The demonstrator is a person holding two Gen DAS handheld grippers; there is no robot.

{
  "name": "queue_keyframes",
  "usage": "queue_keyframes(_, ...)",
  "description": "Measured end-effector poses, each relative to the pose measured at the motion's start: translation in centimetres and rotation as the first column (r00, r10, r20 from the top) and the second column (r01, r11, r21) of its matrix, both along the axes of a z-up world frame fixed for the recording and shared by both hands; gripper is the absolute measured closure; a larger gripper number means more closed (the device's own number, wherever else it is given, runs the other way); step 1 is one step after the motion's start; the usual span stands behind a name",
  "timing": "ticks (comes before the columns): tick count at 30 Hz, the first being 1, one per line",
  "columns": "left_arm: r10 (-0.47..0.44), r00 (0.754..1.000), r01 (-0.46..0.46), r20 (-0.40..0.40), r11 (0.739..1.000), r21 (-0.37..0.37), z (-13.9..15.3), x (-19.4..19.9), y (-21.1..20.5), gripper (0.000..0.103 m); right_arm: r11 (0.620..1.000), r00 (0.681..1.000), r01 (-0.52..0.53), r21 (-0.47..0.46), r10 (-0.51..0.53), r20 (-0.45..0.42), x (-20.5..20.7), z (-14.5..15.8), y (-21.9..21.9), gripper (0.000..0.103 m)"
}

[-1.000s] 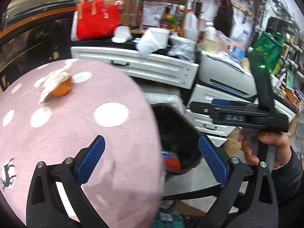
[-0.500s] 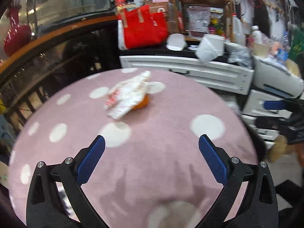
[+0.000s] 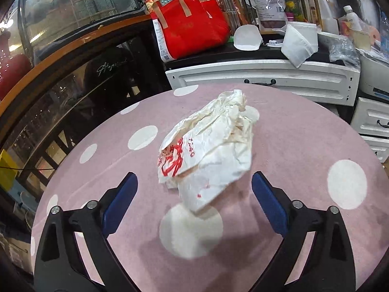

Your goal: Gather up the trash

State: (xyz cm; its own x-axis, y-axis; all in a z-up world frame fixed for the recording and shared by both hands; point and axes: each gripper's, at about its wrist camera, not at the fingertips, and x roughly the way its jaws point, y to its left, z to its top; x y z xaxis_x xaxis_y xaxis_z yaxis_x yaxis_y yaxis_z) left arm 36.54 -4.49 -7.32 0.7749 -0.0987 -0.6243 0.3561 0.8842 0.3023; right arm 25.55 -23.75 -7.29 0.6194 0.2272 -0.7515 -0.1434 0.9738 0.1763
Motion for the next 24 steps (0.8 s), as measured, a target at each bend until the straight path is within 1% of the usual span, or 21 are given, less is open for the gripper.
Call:
queue_keyframes(1, -0.002, 1.0, 0.002, -0.003, 1.0, 0.002, -0.2, 0.5, -0.1, 0.016, 1.0, 1.0, 0.0, -0.001, 0.0, -0.005, 0.2, -0.1, 0.1, 0.013)
queue_keyframes(2, -0.003, 1.0, 0.003, -0.007, 1.0, -0.001, -0.3, 0.8, -0.1, 0.022, 1.0, 1.0, -0.001, -0.001, 0.001, -0.009, 0.5, -0.2, 0.2, 0.012)
queue_keyframes(3, -0.006, 1.0, 0.006, -0.014, 1.0, -0.013, -0.4, 1.2, 0.0, 0.031, 1.0, 1.0, -0.002, -0.002, 0.002, -0.012, 0.7, -0.3, 0.3, 0.012)
queue_keyframes(4, -0.009, 1.0, 0.009, -0.025, 1.0, -0.029, -0.5, 1.5, 0.2, 0.037, 1.0, 1.0, -0.005, -0.004, 0.005, -0.015, 1.0, -0.4, 0.5, 0.012)
queue_keyframes(5, -0.009, 0.999, 0.008, -0.035, 0.999, -0.041, -0.6, 1.7, 0.3, 0.047, 1.0, 1.0, -0.008, -0.008, 0.007, -0.017, 1.2, -0.5, 0.6, 0.012)
queue_keyframes(6, -0.006, 0.999, 0.003, -0.045, 0.998, -0.056, -0.6, 2.0, 0.4, 0.055, 1.0, 1.0, -0.01, -0.012, 0.01, -0.017, 1.3, -0.5, 0.7, 0.012)
queue_keyframes(7, 0.0, 0.999, -0.004, -0.049, 0.997, -0.073, -0.6, 2.1, 0.7, 0.059, 1.0, 1.0, -0.013, -0.016, 0.013, -0.019, 1.6, -0.6, 1.0, 0.012)
queue_keyframes(8, 0.004, 0.999, -0.008, -0.049, 0.996, -0.085, -0.5, 2.2, 0.8, 0.067, 1.0, 1.0, -0.018, -0.017, 0.017, -0.02, 1.8, -0.6, 1.2, 0.012)
queue_keyframes(9, 0.011, 0.999, -0.016, -0.047, 0.995, -0.098, -0.4, 2.2, 1.2, 0.077, 1.0, 1.0, -0.023, -0.016, 0.022, -0.022, 2.0, -0.7, 1.3, 0.012)
queue_keyframes(11, 0.031, 0.999, -0.036, -0.044, 0.994, -0.107, -0.3, 2.2, 1.6, 0.086, 0.999, 0.999, -0.035, -0.021, 0.035, -0.02, 2.4, -0.7, 1.9, 0.012)
queue_keyframes(12, 0.039, 0.998, -0.044, -0.042, 0.992, -0.116, -0.1, 2.2, 1.8, 0.088, 0.999, 0.999, -0.039, -0.024, 0.039, -0.017, 2.6, -0.7, 2.1, 0.012)
queue_keyframes(18, 0.12, 0.993, -0.119, -0.012, 0.971, -0.208, 2.0, 1.1, 4.6, 0.094, 0.997, 0.997, -0.076, -0.032, 0.077, 0.008, 4.4, -0.1, 4.4, 0.013)
queue_keyframes(24, 0.162, 0.987, -0.153, 0.016, 0.955, -0.254, 3.9, -1.0, 6.9, 0.095, 0.984, 0.985, -0.164, -0.069, 0.167, 0.048, 6.8, 0.9, 8.1, 0.013)
